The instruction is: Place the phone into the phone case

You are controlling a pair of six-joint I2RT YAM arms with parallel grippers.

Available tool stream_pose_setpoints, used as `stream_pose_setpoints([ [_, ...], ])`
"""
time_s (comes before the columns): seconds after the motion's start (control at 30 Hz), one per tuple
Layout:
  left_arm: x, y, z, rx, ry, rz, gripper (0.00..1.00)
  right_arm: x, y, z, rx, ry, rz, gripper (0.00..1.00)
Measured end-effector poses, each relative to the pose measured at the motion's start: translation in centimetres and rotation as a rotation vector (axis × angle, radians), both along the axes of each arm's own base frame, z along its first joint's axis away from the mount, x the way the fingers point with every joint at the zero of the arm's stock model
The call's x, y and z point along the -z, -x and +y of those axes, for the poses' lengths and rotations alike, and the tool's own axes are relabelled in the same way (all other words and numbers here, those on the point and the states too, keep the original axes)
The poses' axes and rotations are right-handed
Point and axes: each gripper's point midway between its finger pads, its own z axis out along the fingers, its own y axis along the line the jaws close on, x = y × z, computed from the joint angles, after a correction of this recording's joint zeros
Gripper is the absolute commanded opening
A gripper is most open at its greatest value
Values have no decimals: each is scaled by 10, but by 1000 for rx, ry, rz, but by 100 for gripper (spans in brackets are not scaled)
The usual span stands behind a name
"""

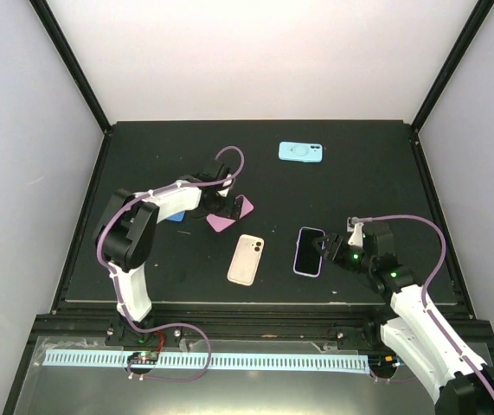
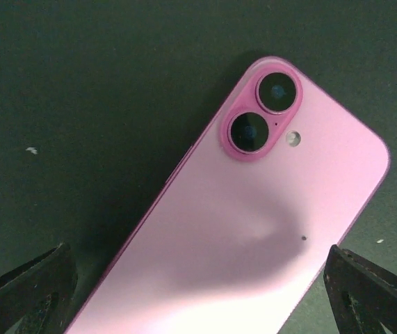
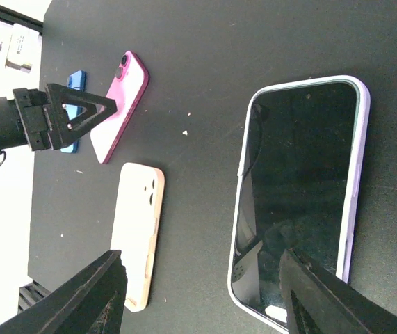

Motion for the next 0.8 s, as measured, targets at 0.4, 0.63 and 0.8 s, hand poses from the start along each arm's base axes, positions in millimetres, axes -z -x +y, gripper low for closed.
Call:
stream_pose_setpoints([
  [0.4,11,9,-1,44,-9,46,98,4,2,2,-11,-9,11,61],
  [0.63,11,40,-2,70,12,84,93,5,1,4,-17,-20,6,61],
  [0.8,12,59,-8,101,-11,107,94,10,4,4,-15,-31,17,61],
])
